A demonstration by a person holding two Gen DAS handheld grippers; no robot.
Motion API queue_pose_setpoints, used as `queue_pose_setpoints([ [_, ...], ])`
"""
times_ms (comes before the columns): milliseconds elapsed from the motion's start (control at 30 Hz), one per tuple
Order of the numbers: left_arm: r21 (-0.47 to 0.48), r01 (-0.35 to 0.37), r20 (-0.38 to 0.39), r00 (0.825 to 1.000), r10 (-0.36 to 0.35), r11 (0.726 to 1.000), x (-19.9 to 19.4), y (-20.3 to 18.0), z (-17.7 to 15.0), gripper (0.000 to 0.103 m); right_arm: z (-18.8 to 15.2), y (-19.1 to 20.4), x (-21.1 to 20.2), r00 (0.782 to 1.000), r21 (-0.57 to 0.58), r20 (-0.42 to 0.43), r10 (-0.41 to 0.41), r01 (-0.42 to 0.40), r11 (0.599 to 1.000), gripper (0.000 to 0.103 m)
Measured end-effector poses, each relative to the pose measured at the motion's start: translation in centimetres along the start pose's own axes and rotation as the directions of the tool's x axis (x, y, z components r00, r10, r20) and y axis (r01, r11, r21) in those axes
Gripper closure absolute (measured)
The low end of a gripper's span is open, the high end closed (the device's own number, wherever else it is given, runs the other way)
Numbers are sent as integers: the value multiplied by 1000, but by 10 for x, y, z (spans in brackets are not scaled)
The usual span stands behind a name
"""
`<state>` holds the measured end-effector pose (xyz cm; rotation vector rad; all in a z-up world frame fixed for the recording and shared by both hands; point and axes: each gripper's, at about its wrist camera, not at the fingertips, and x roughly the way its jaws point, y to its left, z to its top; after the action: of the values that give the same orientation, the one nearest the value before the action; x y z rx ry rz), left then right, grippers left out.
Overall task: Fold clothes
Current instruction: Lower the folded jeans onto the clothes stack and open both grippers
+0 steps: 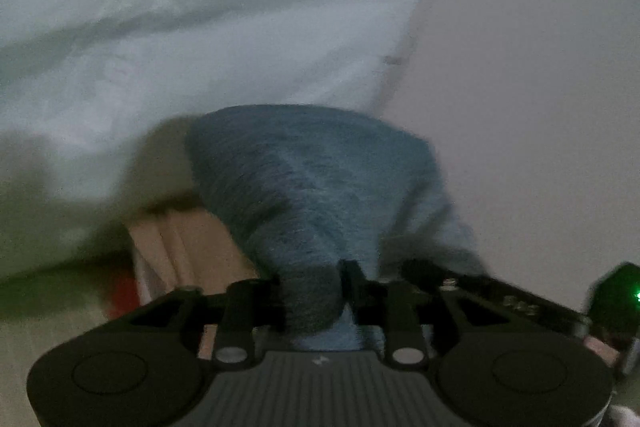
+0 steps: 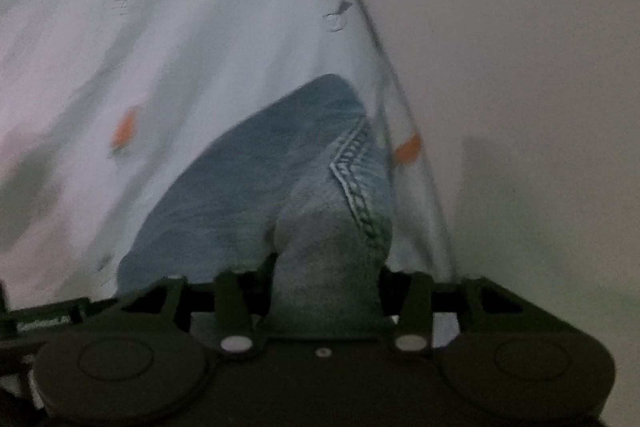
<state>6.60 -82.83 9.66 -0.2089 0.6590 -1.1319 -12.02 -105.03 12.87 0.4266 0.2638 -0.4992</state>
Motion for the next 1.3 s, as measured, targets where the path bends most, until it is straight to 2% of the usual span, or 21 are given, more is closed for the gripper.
queue_pose_setpoints([
  [33,15,-88,-9,996,88,996,19,4,0,51,2,-8,23,1000,14,6,-25,25,1000,18],
  [67,32,-168,-49,984,169,985,40,12,-5,52,0,-18,47,998,36,-1,-61,61,997,13],
  [100,52,-245,-92,964,249,968,61,20,-10,52,-4,-28,71,994,63,-29,-102,104,993,14],
  [133,62,-271,-136,951,277,961,72,29,-17,52,-12,-38,94,986,92,-82,-148,155,984,19],
  [167,58,-276,-177,943,282,959,82,38,-25,49,-20,-47,113,975,115,-136,-177,193,974,22],
  [233,-19,-211,-147,968,206,977,84,54,-39,39,-38,-56,135,956,132,-216,-198,229,964,25],
  [267,-40,-193,-143,972,185,980,83,58,-42,30,-43,-54,134,956,112,-210,-206,233,966,24],
  [300,-37,-190,-150,972,183,981,82,59,-43,28,-47,-52,134,955,92,-204,-214,237,967,20],
  [400,60,-201,-128,970,207,978,82,53,-46,27,-62,-47,131,953,33,-186,-238,248,968,17],
  [433,93,-209,-116,969,219,974,84,53,-44,27,-66,-45,131,953,13,-179,-246,252,968,13],
  [567,170,-217,-89,968,234,961,77,46,-38,18,-67,-34,104,957,-61,-124,-262,256,965,8],
  [833,252,-203,-4,978,211,946,6,24,-58,2,-81,-6,15,962,-136,-79,-260,248,959,8],
  [1000,362,-197,5,978,210,911,-46,0,-88,0,-113,5,-32,959,-143,-108,-262,246,959,8],
  [1133,320,-182,-11,981,196,930,-87,-5,-120,0,-145,11,-64,956,-161,-148,-254,230,960,6],
  [1200,332,-180,-24,980,199,926,-99,-7,-136,0,-161,13,-78,952,-168,-174,-251,223,960,0],
  [1300,337,-198,-31,975,221,920,-119,-10,-157,0,-187,17,-108,934,-163,-234,-271,237,958,0],
])
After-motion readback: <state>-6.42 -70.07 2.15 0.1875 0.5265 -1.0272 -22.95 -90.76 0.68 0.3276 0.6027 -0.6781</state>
